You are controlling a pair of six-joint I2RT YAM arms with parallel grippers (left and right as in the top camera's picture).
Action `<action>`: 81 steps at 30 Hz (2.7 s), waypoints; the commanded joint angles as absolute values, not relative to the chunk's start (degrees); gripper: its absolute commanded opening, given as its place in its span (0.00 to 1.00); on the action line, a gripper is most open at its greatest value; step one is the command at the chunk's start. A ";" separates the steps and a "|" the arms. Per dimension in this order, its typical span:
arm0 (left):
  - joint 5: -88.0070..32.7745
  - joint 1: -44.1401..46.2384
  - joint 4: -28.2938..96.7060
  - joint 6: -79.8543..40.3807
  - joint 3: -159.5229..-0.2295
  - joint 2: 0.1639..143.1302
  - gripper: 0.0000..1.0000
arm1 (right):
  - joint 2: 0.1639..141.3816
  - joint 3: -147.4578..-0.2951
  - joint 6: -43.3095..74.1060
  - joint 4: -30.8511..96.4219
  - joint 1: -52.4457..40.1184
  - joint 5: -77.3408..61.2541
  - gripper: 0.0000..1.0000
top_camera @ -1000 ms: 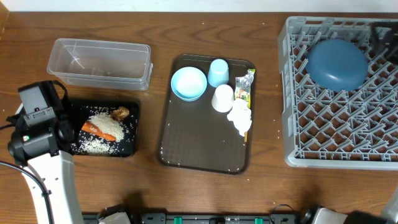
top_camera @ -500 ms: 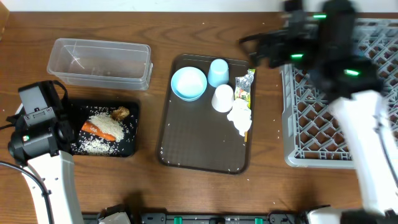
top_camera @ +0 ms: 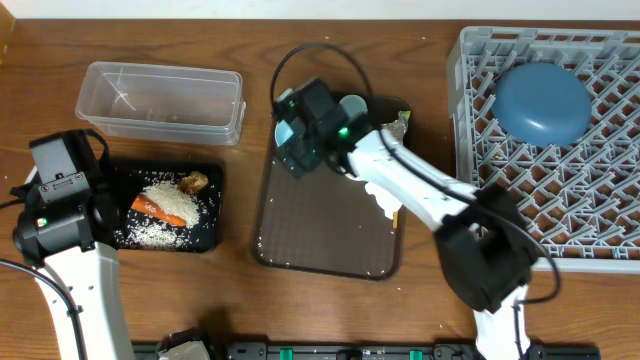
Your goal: Sort waste into correct bins and load items into the dishwasher rack
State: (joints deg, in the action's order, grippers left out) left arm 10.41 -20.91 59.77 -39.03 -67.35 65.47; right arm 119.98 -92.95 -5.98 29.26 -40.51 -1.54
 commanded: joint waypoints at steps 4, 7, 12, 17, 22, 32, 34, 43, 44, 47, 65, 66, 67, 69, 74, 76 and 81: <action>10.26 -21.21 59.94 -39.53 -68.58 65.47 0.98 | 124.11 -93.65 -8.45 26.92 -41.60 1.21 0.94; 10.26 -21.21 59.94 -39.53 -68.58 65.47 0.98 | 124.57 -93.65 -9.19 26.30 -41.87 1.04 0.92; 10.26 -21.21 59.94 -39.53 -68.58 65.47 0.98 | 125.47 -93.65 -9.96 25.93 -42.65 1.04 0.83; 10.26 -21.21 59.94 -39.53 -68.58 65.47 0.98 | 126.69 -93.65 -9.98 26.11 -43.79 1.06 0.75; 10.26 -21.21 59.94 -39.53 -68.58 65.47 0.98 | 127.57 -93.65 -9.96 26.15 -44.45 1.19 0.73; 10.26 -21.21 59.94 -39.55 -68.58 65.47 0.98 | 129.23 -93.65 -9.93 27.94 -44.69 1.50 0.60; 10.26 -21.21 59.94 -39.53 -68.58 65.47 0.98 | 129.23 -93.65 -9.91 28.27 -44.71 1.50 0.48; 10.26 -21.21 59.94 -39.53 -68.58 65.47 0.98 | 127.98 -93.73 -7.31 31.38 -45.06 -1.87 0.17; 10.26 -21.21 59.94 -39.55 -68.58 65.47 0.98 | 127.35 -93.76 -7.31 31.66 -45.12 -2.92 0.15; 10.26 -21.21 59.94 -39.53 -68.58 65.47 0.98 | 124.68 -93.76 -6.96 31.99 -45.30 -5.78 0.10; 10.26 -21.21 59.94 -39.53 -68.58 65.47 0.98 | 96.47 -93.76 3.75 34.79 -30.20 -25.21 0.01; 10.26 -21.21 59.94 -39.53 -68.58 65.47 0.98 | 95.02 -93.76 4.32 35.35 -26.70 -28.67 0.01; 10.26 -21.21 59.94 -39.53 -68.58 65.47 0.98 | 93.91 -93.76 4.64 35.97 -22.83 -32.36 0.01; 10.26 -21.19 59.94 -39.53 -68.58 65.47 0.98 | 92.36 -93.76 5.19 37.34 -14.28 -40.16 0.01; 10.26 -21.21 59.96 -39.53 -68.58 65.47 0.98 | 92.29 -93.65 5.37 39.92 6.48 -57.54 0.01; 10.26 -21.21 59.94 -39.53 -68.58 65.47 0.98 | 92.84 -93.58 5.32 40.12 14.81 -65.10 0.01; 10.26 -21.21 59.94 -39.53 -68.58 65.47 0.98 | 95.26 -93.58 5.32 39.53 31.16 -75.16 0.01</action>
